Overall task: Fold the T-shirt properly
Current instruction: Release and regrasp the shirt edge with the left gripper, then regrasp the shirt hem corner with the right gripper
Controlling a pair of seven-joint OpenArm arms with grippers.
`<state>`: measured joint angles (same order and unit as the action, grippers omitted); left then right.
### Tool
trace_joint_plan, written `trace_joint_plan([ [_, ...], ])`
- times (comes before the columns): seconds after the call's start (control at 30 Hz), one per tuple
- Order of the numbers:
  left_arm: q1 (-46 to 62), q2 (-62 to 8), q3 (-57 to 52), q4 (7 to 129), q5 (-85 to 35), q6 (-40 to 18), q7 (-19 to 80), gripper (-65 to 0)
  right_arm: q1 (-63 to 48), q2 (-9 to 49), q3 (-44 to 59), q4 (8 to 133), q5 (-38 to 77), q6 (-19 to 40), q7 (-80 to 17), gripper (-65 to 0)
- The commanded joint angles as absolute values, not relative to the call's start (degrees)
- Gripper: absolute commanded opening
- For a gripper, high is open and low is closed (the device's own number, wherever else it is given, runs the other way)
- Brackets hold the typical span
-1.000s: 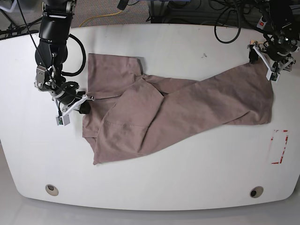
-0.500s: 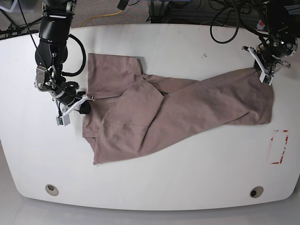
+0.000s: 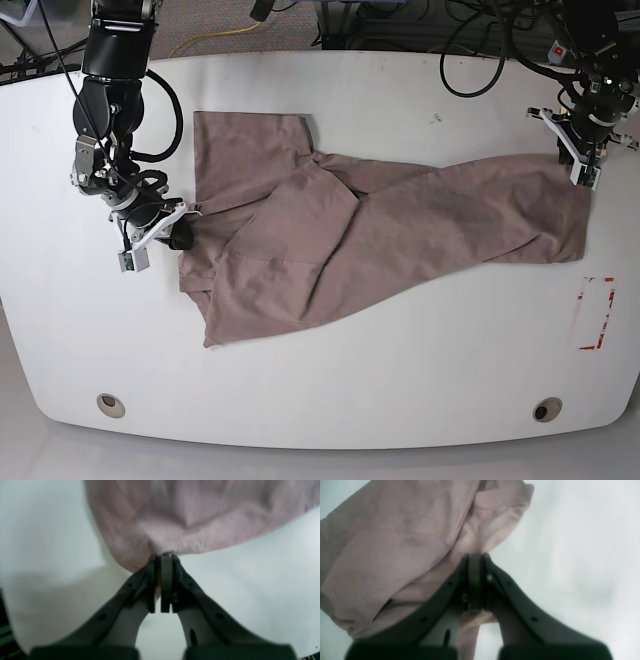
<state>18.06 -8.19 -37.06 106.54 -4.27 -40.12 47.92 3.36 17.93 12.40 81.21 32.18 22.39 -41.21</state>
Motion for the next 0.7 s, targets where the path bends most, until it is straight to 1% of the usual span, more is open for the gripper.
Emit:
trace_joint_plan([
  [0.0, 17.98, -9.1, -37.49, 108.44, -4.44, -40.0, 47.08, -64.4, 4.44, 18.86, 12.79, 82.51, 33.1, 22.55, -40.22, -65.0],
  [0.43, 19.65, -10.24, -37.49, 108.0, -4.35, -40.0, 47.08, -64.3, 4.44, 18.95, 12.79, 79.6, 32.92, 22.55, -40.22, -64.7],
  [0.47, 20.09, -10.24, -37.41, 107.91, -4.35, -40.0, 47.08, -64.3, 4.44, 18.95, 12.79, 79.6, 33.01, 22.55, -40.22, -62.9],
  [0.67, 21.32, -10.33, -35.82, 105.54, -0.66, -40.0, 46.99, -64.2, 4.44, 18.95, 12.79, 79.87, 33.19, 22.73, -40.22, -47.1],
])
